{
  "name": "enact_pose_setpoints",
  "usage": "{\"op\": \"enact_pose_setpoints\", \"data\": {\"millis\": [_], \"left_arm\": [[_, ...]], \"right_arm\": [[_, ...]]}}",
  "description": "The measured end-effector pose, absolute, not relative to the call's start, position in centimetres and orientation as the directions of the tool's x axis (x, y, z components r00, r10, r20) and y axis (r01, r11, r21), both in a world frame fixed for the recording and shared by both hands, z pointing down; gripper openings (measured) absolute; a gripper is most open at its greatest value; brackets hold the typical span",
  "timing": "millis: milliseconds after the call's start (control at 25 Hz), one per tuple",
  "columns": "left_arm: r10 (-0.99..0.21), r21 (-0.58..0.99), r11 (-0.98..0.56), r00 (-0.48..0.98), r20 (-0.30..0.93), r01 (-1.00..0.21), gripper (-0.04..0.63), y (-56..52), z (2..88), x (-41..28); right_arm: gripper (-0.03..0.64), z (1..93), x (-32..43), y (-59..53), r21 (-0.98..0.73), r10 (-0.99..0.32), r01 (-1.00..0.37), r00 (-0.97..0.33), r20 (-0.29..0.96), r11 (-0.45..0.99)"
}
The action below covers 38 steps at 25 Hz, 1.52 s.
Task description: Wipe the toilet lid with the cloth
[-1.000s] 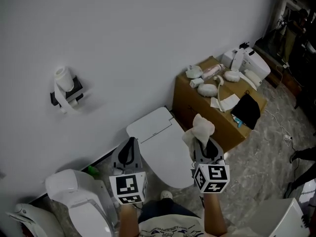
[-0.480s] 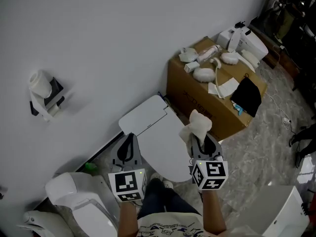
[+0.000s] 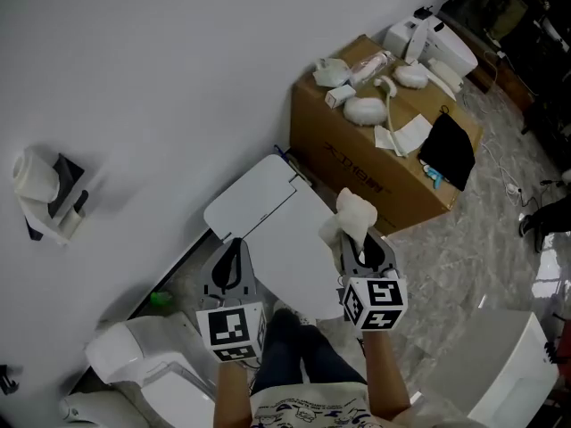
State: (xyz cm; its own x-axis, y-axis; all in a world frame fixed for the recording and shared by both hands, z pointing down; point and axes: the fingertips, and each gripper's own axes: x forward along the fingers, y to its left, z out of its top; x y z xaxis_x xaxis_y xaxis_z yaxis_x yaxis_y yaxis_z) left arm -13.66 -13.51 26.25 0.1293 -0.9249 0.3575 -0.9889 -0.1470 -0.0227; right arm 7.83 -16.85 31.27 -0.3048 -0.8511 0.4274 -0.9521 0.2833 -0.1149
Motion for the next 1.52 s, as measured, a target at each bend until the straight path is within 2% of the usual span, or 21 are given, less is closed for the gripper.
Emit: {"op": "enact_pose_setpoints", "data": {"millis": [720,1520], "left_arm": [[-0.854,-0.016,-0.233,0.196,0.482,-0.972,0.009,-19.0,38.4,-15.3],[-0.769,0.071,-0.24,0.234,0.594,-0.968,0.009,-19.0,50.2,-15.5]], "right_arm": [[0.112,46.4,4.9,-23.4,-0.08,-0.76,-0.96,-0.263,0.595,0.269],[0.11,64.3,1.7,-31.6,0.058,-0.579,-0.886,-0.25,0.776,0.461]]}}
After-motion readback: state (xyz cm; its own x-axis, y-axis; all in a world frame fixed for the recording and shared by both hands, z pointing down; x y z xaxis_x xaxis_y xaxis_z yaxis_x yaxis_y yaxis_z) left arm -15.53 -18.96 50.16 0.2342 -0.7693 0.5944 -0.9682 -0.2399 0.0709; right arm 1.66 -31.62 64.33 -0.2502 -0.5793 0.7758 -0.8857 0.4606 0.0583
